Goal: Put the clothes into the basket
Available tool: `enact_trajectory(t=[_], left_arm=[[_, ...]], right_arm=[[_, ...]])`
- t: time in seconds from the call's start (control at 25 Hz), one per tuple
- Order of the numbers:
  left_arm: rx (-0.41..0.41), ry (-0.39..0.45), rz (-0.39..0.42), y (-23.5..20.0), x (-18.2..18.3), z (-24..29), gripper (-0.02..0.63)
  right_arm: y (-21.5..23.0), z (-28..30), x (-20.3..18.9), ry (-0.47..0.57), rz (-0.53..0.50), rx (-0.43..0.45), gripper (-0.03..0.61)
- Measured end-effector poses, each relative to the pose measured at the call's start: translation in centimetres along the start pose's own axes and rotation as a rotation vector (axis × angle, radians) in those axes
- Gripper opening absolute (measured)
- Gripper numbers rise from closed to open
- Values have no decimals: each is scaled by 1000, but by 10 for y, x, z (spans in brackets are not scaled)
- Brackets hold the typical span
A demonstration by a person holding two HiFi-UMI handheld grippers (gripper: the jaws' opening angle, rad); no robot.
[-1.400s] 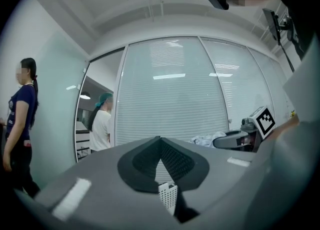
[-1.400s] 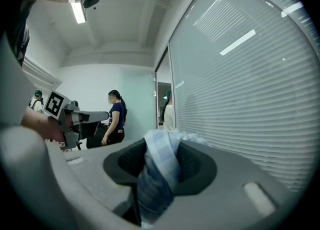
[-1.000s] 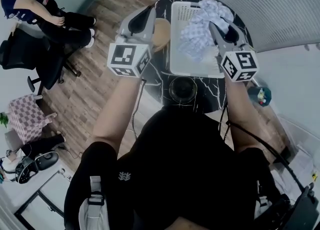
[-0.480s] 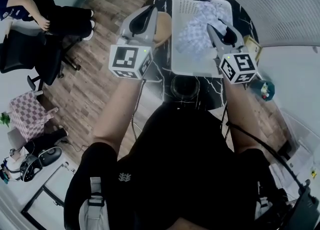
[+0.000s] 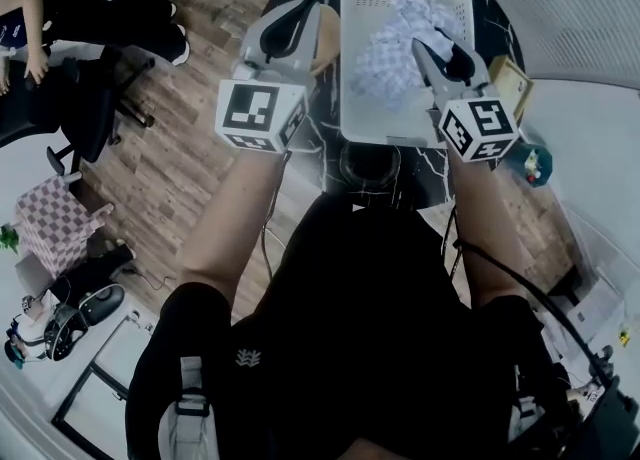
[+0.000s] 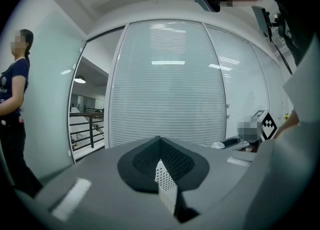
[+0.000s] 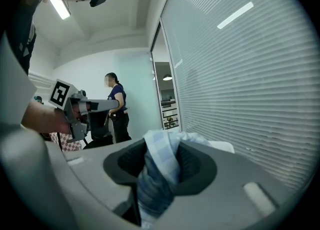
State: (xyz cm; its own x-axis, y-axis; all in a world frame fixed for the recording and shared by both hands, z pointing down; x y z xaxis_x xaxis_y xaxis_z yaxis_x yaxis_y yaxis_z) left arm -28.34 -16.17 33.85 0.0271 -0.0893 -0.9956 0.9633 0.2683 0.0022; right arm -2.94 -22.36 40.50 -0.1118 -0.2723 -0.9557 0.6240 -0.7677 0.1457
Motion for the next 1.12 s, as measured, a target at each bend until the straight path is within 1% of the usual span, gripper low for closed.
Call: enact_trajectory(t=[0.28, 0.52, 0.64, 1.12], left_arm=[[5, -30, 7, -4, -21, 4, 6], [4, -31, 1, 0, -28, 4, 6], [7, -44, 1, 2, -35, 1, 6], [42, -62, -19, 0, -52, -6, 6]], right_arm=[[4, 10, -19, -29, 23, 13, 155], [8, 13, -31, -51, 47, 9, 155], [9, 15, -38, -61, 59, 13, 155], [14, 27, -59, -128, 82, 37, 155]])
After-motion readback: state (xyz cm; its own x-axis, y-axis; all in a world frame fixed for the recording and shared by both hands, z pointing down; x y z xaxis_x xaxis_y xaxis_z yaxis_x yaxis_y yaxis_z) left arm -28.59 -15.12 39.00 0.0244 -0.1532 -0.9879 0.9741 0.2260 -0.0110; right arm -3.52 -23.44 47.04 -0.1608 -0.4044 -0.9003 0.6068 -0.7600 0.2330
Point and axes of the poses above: the fingertips, and each gripper's own axes: z forward along the fingers, y to its right, x out of its top, the point moved 9 cm from there along -z, backward along the fingers, and after that the axes turned 1 degree about y, right-handed, at the moved point
